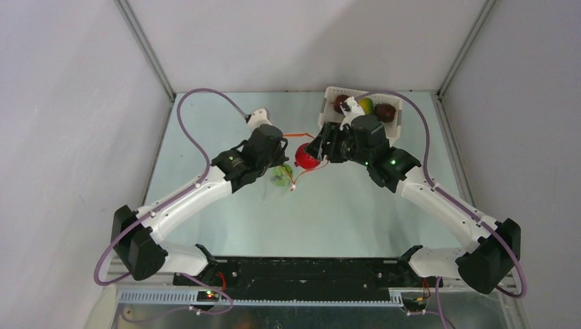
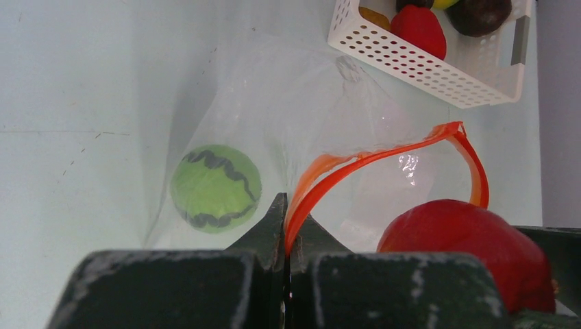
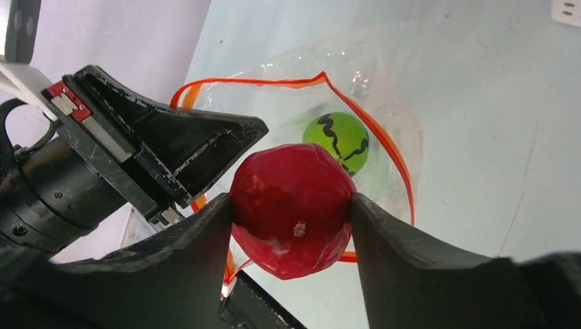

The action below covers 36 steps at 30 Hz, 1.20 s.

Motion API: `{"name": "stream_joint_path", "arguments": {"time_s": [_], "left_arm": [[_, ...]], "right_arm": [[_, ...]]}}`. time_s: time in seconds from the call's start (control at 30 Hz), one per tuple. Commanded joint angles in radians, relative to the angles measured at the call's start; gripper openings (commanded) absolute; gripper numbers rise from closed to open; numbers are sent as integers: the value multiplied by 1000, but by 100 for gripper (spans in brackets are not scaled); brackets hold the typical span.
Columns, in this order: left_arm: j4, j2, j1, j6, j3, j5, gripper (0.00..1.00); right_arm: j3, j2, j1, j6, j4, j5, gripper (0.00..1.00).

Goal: Place the food in the zip-top bag and seal the zipper
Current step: Place the fake fruit in the zipper food storage bag, then pick up the fake fruit from the bin.

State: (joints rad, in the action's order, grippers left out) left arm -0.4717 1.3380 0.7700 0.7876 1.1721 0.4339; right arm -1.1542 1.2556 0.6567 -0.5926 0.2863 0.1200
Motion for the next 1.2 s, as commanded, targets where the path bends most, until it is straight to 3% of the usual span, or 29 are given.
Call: {"name": "stream_joint_path", "arguments": {"time_s": [0.0,0.07,0.17,0.23,0.47,0.63,0.8,0.93,1.07,1.17], "left_arm": [[46,-43,-5,23,-4,-5,0],[45,-45,-6,27,-5,-5,0],[46,-51,-6,29,-10,-3,0],[42,-51,-6,29,-10,2,0],[23,-63,-5,30,-14,16,0],[12,-85,-5,32,-31,31,0],[12,-105,-5,30,-54,49,0],[6,-110,-6,21,-50,52,0],[4,-112,-6,15,-48,55,0],[-11,-107,-7,11,-42,82,0]], "right_arm": [[-7,-4,23,22,-22,-34,71],[-7,-4,24,23,-25,-28,78],[-8,-5,27,22,-30,-25,97],[-8,-13,30,25,-35,-22,99],[-7,-30,8,52,-81,52,100],[-7,-44,-128,30,-132,192,100],[-9,-31,-275,45,-139,183,99],[-60,52,-376,82,-160,97,99],[-167,205,-405,111,-67,-38,100],[-214,307,-406,84,-94,-107,100]]}}
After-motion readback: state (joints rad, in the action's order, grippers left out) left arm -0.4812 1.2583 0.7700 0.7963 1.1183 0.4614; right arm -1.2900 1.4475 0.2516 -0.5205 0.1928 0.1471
